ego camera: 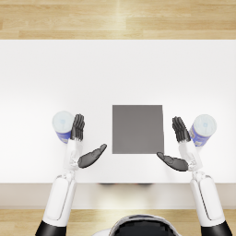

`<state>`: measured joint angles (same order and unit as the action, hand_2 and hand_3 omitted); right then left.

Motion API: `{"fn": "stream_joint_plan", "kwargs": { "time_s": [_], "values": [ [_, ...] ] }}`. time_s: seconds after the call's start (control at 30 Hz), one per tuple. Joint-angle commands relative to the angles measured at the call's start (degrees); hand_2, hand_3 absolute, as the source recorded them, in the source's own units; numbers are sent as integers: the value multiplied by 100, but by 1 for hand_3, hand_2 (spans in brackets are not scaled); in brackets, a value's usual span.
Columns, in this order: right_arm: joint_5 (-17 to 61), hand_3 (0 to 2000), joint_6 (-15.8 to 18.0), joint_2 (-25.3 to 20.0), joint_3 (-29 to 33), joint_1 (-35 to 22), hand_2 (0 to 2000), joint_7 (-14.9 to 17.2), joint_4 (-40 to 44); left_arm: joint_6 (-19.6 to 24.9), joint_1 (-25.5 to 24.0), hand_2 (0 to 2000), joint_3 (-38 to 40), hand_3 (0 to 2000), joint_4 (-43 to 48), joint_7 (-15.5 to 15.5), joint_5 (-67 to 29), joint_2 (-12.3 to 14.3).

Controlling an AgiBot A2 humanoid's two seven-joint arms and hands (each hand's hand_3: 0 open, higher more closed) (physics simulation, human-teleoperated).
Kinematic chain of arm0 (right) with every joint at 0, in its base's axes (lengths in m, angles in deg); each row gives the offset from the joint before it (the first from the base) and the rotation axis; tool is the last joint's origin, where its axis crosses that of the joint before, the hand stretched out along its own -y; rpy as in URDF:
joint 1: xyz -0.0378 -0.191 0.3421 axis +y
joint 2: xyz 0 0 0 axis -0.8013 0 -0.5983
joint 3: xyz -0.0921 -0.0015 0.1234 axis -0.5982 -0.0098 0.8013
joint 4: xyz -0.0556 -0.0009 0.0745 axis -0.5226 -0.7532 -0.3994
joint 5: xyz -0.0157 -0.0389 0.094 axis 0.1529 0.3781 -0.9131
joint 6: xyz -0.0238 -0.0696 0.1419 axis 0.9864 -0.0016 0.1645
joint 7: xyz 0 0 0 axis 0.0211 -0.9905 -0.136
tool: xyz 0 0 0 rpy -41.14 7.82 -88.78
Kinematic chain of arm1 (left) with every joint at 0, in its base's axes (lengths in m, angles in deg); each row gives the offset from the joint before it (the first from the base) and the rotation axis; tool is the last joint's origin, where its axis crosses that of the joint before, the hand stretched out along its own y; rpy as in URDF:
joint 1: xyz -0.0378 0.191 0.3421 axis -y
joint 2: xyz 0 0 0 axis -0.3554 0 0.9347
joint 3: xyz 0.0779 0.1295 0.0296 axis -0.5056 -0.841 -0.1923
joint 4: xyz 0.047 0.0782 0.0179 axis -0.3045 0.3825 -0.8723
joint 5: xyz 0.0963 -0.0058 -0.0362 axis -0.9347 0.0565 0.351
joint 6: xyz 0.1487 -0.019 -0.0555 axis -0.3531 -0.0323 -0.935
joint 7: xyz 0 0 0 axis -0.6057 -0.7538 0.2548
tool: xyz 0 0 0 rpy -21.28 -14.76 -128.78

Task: Pick up the blue can on the left and place it in the middle, then pick up the blue can on the right and place it on top of the can in the middle

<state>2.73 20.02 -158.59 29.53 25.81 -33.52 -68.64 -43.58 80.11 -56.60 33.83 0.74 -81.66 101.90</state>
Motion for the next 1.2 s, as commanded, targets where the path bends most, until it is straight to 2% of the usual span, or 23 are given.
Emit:
{"fn": "stream_joint_plan", "kwargs": {
  "time_s": [0.03, 0.67, 0.7, 0.73, 0.83, 0.97, 1.1, 1.2],
  "values": [
    [0, 0, 0, 0, 0, 0, 0, 0, 0, 0, 0, 0, 0, 0, 0, 0, 0, 0],
    [0, 0, 0, 0, 0, 0, 0, 0, 0, 0, 0, 0, 0, 0, 0, 0, 0, 0],
    [0, 0, 0, -6, -172, -11, 0, 0, 93, 0, 0, 0, 0, 0, 0, 0, 0, 0],
    [0, 0, -162, -33, -165, -29, 0, -164, 67, 0, 11, 0, -172, 0, -94, 0, 0, 6],
    [0, 0, -421, -126, 199, -105, 0, -426, -74, 365, 145, 0, 289, 0, -13, 364, 0, 121],
    [1017, 0, -532, -155, 912, -47, 0, -538, -261, 522, 370, 0, 924, 0, -101, 520, -1017, 207],
    [2040, 0, -561, -199, 1372, -67, 0, -568, -315, 563, 481, 0, 1388, 0, -223, 562, -2040, 250],
    [2452, 0, -568, -224, 1649, -11, 0, -574, -297, 572, 456, 0, 1611, 0, -308, 571, -2452, 273]
  ]
}}
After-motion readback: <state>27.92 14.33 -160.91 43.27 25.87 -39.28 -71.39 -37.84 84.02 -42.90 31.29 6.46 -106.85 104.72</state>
